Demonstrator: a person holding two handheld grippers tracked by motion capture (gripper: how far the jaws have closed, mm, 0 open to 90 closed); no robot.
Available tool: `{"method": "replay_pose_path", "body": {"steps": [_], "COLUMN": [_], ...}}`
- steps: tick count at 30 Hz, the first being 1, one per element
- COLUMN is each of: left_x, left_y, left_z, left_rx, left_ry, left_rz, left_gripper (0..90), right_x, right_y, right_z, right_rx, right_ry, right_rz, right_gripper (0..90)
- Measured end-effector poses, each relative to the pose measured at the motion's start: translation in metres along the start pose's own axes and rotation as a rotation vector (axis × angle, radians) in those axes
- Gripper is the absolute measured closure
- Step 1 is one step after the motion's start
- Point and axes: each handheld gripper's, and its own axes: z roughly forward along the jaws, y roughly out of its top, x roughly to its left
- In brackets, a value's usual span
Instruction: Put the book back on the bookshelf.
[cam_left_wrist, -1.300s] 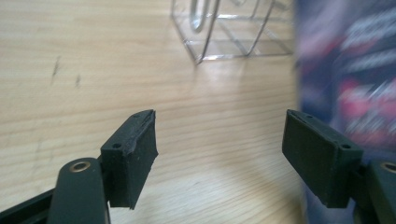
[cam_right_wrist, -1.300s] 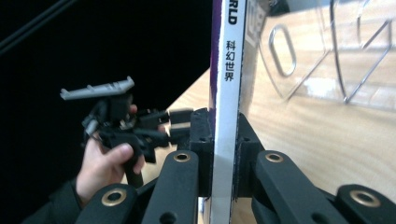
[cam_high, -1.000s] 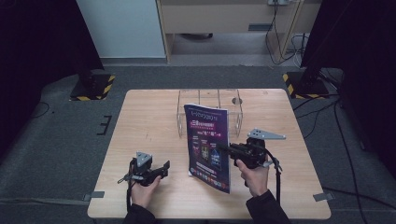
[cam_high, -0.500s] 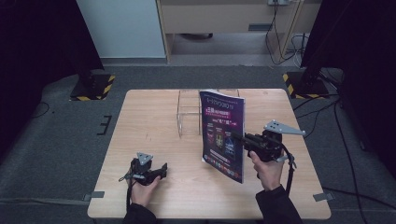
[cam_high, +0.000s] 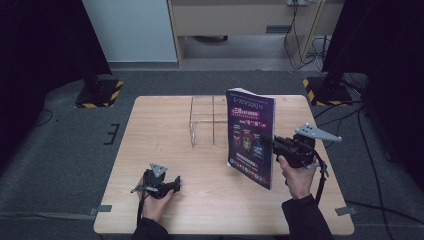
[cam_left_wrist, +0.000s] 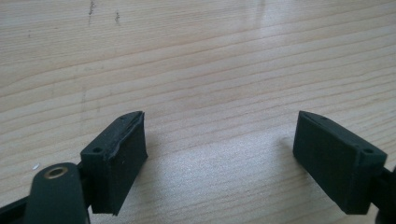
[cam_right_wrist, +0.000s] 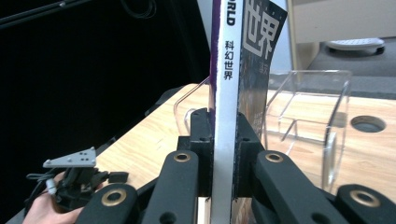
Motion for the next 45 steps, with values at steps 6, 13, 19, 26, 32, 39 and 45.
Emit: {"method": "replay_pose_path", "body": {"steps": [6,13,19,26,32,39,45], "left_x": [0.0,0.001,0.001,0.001,0.001,0.0,0.001], "left_y": [0.0,0.001,0.001,0.001,0.001,0.001,0.001], "left_z": [0.001,0.001,0.002,0.002,0.002,0.002,0.002], "left_rx": [0.007,0.012,0.013,0.013,0.013,0.013,0.014], "left_ry": [0.011,0.012,0.012,0.009,0.008,0.008,0.008], "left_rz": [-0.011,-0.009,-0.009,-0.007,-0.008,-0.008,-0.006], "left_gripper": [11.9,10.2,9.8,9.1,8.7,8.5,8.4], "right_x": [-0.006,-0.011,-0.015,-0.021,-0.027,-0.034,-0.041], "right_y": [0.009,0.02,0.026,0.03,0.033,0.035,0.036], "right_z": [-0.002,-0.006,-0.004,0.007,0.018,0.031,0.046], "right_rx": [-0.014,-0.035,-0.051,-0.065,-0.075,-0.087,-0.11], "right_ry": [-0.04,-0.073,-0.099,-0.127,-0.154,-0.184,-0.218], "right_rz": [-0.015,-0.03,-0.035,-0.041,-0.046,-0.04,-0.032], "right_gripper": [82.9,82.9,82.9,82.9,82.8,82.8,82.8]}}
